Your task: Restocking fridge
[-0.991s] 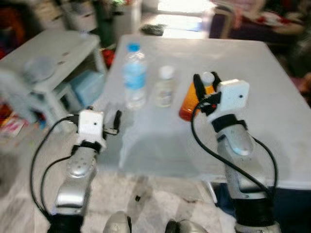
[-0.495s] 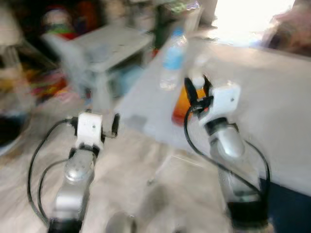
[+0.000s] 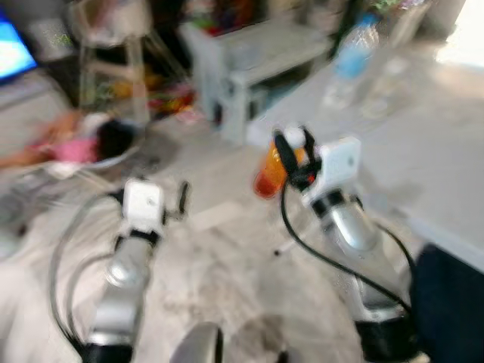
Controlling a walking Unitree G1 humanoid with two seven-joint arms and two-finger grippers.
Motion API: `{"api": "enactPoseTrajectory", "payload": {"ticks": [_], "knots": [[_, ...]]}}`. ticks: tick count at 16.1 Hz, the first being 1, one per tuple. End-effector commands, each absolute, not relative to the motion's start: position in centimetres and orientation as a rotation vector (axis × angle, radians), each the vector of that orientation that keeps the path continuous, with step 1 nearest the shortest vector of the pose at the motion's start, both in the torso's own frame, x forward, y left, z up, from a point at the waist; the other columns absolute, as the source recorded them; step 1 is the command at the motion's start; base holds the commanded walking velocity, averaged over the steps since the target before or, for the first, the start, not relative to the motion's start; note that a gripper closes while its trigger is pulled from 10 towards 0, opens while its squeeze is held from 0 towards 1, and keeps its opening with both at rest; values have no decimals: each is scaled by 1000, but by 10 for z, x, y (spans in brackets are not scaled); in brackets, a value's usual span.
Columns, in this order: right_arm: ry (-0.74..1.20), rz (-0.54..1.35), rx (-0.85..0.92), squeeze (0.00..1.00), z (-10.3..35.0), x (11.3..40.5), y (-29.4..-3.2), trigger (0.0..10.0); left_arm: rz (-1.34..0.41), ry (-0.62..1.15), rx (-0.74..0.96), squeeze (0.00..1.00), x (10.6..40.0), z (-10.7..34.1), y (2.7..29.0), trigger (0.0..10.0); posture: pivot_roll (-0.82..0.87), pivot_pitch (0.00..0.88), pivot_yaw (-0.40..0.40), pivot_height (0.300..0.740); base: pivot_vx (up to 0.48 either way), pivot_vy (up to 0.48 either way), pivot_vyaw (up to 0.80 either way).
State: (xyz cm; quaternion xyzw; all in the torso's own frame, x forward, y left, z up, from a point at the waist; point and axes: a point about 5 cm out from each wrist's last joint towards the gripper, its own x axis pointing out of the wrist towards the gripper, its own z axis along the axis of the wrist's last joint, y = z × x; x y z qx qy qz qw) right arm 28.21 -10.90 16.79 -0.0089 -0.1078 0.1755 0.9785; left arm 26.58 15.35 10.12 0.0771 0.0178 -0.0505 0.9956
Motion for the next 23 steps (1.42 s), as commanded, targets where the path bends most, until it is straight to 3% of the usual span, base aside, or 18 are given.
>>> {"api": "enactPoseTrajectory", "payload": {"ticks": [1,12,17,23], "knots": [[-261,356,-6,0,177,283,-107,10000,-79,32,168,0,266,102,158,10000,72,0,-7,740,-247,0,800],[-259,394,-4,0,176,285,-104,10000,-55,19,176,0,271,101,159,10000,82,0,-26,740,-213,0,800],[-224,354,-9,0,163,285,-120,10000,233,48,251,0,254,92,208,10000,113,0,-31,740,-55,0,800],[-221,378,-4,0,160,288,-118,10000,228,60,217,0,244,92,204,10000,143,0,-44,740,0,0,800]]}}
